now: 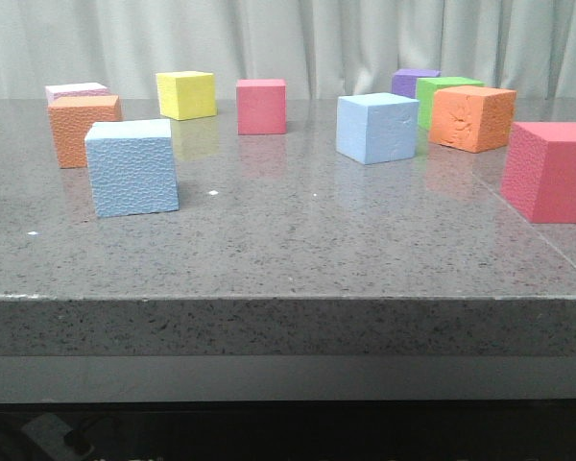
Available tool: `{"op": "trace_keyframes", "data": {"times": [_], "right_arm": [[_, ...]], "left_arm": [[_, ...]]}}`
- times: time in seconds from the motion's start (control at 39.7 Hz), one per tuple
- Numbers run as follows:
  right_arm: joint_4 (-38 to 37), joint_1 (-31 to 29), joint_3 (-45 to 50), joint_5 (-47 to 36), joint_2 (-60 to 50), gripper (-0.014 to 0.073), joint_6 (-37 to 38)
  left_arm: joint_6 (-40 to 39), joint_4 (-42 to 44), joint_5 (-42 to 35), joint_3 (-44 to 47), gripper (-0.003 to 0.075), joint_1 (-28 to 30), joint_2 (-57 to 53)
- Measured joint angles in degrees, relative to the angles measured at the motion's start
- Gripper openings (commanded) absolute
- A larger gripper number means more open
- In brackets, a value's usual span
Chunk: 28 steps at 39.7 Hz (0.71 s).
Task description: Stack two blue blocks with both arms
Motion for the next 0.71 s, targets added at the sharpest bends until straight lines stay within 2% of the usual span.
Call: {"op": "trace_keyframes", "data": {"times": [0.43,0.71], "right_arm": [[0.3,0.0,-0.3,-1.3,1.0,0.0632,0.0],[0.4,0.0,-7.6,2.1,10.4,0.0632,0.0]], "left_arm": [[0.0,0.0,0.0,0.0,0.0574,0.0,0.0],[0.0,0.0,0.0,0.0,0.0564,0.0,-1.3]]}}
